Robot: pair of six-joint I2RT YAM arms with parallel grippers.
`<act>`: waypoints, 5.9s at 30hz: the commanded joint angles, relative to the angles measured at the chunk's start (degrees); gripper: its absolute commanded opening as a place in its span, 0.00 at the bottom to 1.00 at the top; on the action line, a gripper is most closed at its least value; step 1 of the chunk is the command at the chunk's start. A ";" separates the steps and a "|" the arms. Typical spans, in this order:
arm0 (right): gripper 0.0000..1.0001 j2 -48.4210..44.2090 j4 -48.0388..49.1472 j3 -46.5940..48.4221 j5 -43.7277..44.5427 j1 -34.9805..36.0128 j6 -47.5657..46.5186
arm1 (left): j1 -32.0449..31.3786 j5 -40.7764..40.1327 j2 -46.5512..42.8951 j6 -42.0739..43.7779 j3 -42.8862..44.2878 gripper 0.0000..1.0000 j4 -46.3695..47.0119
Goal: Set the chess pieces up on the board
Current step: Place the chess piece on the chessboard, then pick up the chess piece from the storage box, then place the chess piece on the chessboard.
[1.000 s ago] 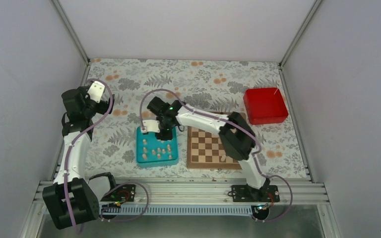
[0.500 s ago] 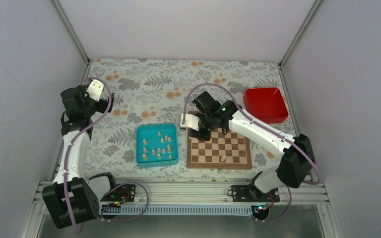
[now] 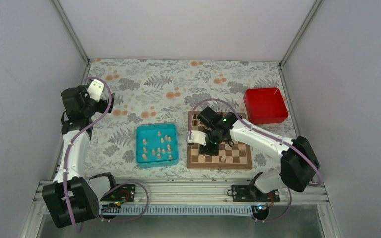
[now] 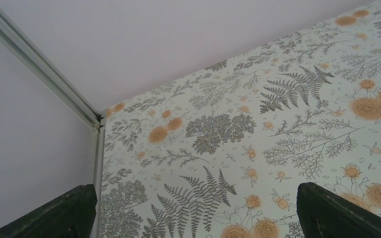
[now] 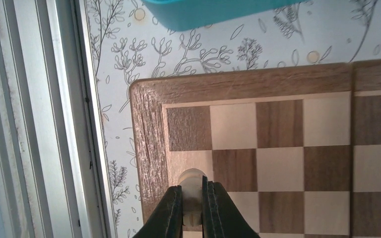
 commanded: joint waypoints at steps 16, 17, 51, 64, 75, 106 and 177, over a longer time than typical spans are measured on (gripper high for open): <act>0.05 1.99 4.59 -4.47 -0.18 2.33 0.44 | 0.31 1.09 -0.04 -0.25 0.85 1.00 -0.30; 0.05 2.25 4.65 -4.51 -0.04 2.38 0.38 | 0.31 1.07 -0.07 -0.23 0.92 1.00 -0.30; 0.44 4.28 -0.48 8.79 1.09 2.65 -2.98 | 0.31 1.19 -0.04 -0.32 0.39 1.00 0.24; 0.44 27.42 2.05 36.09 2.46 12.46 -6.75 | 0.31 1.96 -0.65 -0.66 0.41 1.00 -0.71; 0.42 39.87 0.78 47.86 -0.24 18.96 -8.37 | 0.31 2.12 -0.81 -0.85 0.09 1.00 -0.57; 0.34 48.51 1.19 51.29 -0.42 22.37 -8.74 | 0.31 1.82 -1.38 -1.20 -1.27 1.00 0.40; 0.04 -14.39 1.04 -14.16 6.26 -3.41 0.57 | 0.40 -0.24 -0.93 -1.55 -0.55 1.00 -0.21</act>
